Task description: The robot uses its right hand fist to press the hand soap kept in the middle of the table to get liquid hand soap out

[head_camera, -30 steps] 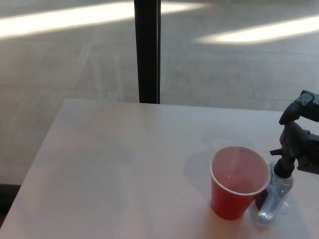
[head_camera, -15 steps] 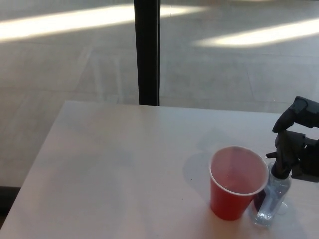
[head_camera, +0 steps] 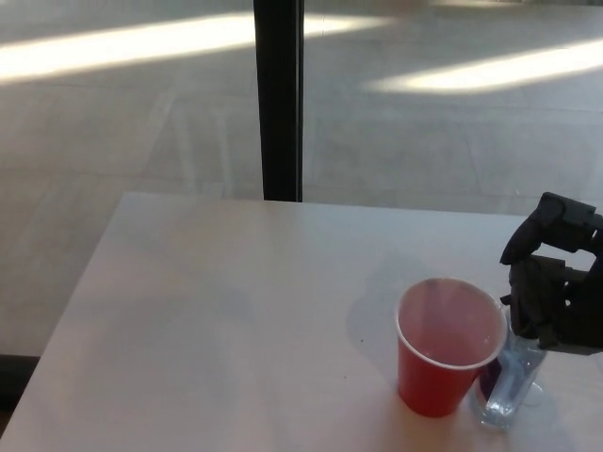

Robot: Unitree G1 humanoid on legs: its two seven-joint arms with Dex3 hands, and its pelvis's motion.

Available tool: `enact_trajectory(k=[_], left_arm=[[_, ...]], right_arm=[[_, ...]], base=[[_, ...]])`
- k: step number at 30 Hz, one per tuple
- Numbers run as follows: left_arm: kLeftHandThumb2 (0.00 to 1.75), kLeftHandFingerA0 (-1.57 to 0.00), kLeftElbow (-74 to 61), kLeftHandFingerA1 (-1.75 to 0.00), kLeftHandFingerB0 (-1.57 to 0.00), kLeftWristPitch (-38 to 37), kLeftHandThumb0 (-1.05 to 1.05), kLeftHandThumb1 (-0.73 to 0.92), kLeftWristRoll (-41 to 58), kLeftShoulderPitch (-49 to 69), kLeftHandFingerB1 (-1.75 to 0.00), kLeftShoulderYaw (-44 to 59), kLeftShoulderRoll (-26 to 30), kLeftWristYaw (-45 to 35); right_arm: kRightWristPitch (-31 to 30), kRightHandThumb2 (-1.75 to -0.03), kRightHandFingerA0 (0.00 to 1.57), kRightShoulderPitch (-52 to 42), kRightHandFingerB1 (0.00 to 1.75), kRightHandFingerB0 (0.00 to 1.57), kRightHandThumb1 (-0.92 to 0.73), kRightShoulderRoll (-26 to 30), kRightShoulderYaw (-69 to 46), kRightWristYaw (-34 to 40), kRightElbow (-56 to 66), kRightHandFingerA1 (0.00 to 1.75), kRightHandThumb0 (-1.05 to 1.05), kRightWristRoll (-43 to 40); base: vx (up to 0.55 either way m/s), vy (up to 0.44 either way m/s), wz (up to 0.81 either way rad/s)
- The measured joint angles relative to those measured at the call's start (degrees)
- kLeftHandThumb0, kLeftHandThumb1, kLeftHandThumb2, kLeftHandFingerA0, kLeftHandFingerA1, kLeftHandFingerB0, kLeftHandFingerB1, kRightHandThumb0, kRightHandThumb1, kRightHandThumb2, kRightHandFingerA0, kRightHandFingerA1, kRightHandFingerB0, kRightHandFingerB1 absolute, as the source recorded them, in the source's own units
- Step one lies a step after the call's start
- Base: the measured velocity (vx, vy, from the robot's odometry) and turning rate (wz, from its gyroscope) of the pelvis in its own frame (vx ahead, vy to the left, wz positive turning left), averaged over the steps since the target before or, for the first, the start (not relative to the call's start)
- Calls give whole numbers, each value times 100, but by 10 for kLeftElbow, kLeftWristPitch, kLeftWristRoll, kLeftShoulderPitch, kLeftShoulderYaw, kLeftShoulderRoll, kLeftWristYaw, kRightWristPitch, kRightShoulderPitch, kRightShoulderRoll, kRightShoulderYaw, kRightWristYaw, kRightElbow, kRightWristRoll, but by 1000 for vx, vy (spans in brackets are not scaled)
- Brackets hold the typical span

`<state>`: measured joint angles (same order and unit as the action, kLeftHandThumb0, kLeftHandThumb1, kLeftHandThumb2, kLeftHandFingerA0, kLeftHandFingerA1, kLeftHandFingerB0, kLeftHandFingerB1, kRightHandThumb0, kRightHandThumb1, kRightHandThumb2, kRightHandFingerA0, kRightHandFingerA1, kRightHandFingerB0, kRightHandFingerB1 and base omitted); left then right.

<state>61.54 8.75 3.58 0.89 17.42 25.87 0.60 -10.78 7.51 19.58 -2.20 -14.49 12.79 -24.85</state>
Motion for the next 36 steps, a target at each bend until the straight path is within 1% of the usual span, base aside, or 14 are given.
enact_trajectory(k=[2, 3, 4, 10, 11, 18, 19, 23, 25, 26, 28, 31, 34, 36], left_arm=[[95, -66, 1, -85, -49, 0, -13, 40, 0, 0, -74, 0, 0, 0], [94, -64, 1, -83, -47, 0, -14, 42, 0, 0, -73, 0, 0, 0], [95, -65, 1, -84, -49, 0, -14, 42, 0, 0, -74, 0, 0, 0], [96, -66, 0, -84, -49, 0, -16, 42, 0, -1, -74, -2, 0, 0], [95, -64, 0, -83, -47, 0, -13, 43, 0, -1, -73, -2, 0, 0], [95, -66, 2, -84, -46, 0, -14, 43, 0, -3, -72, -2, 0, 0], [96, -68, 2, -86, -49, 0, -15, 42, 0, -3, -75, -2, 0, 0], [97, -66, 2, -84, -50, 0, -15, 43, 0, -3, -74, -2, 0, 0], [96, -68, 2, -85, -50, 0, -14, 44, 0, -3, -74, -2, 0, 0], [96, -71, 2, -87, -51, 0, -15, 43, 0, -3, -75, -3, 0, 0], [97, -70, 0, -87, -51, 0, -16, 43, -1, -4, -75, -4, 0, 0], [97, -70, -3, -87, -50, 0, -17, 43, -1, -4, -74, -6, 0, 0], [97, -72, -6, -88, -52, 0, -15, 44, -1, -5, -75, -7, 0, 0], [99, -67, -9, -86, -51, 0, -15, 44, -1, -6, -76, -7, 0, 0]], right_arm=[[3, -122, 101, 0, 159, 75, -56, 0, 1, 0, -2, 175, -22, 0], [7, -124, 105, 0, 171, 68, -56, 1, 3, 1, -3, 175, -19, 0], [9, -120, 103, 0, 170, 67, -57, 2, 3, 1, -4, 175, -21, 0], [31, -121, 103, 0, 172, 69, -57, 7, 10, 2, -18, 175, -21, 1], [35, -121, 104, 0, 172, 69, -57, 7, 11, 2, -20, 175, -21, 1], [53, -121, 107, -1, 168, 71, -57, 7, 12, 5, -30, 175, -22, 0], [55, -122, 107, -2, 168, 71, -56, 7, 11, 5, -30, 175, -22, 0], [61, -120, 107, -4, 172, 69, -57, 7, 11, 7, -32, 175, -24, -1], [65, -120, 108, -5, 172, 68, -56, 7, 11, 8, -33, 175, -25, -1], [66, -121, 107, -6, 171, 69, -56, 7, 11, 8, -33, 175, -24, -1], [70, -123, 107, -7, 172, 71, -54, 6, 12, 9, -34, 175, -24, -1], [77, -121, 106, -9, 175, 70, -55, 6, 13, 10, -36, 175, -23, -1], [83, -125, 108, -9, 175, 72, -54, 6, 15, 11, -39, 175, -23, -1], [88, -126, 107, -10, 173, 70, -52, 6, 17, 12, -40, 175, -24, -1]], base=[[0, 0, 0], [0, 0, 0], [0, 0, 0], [0, 0, 0], [0, 0, 0], [0, 0, 0], [0, 0, 0], [0, 0, 0], [0, 0, 0], [0, 0, 0], [0, 0, 0], [0, 0, 0], [0, 0, 0], [0, 0, 0]])
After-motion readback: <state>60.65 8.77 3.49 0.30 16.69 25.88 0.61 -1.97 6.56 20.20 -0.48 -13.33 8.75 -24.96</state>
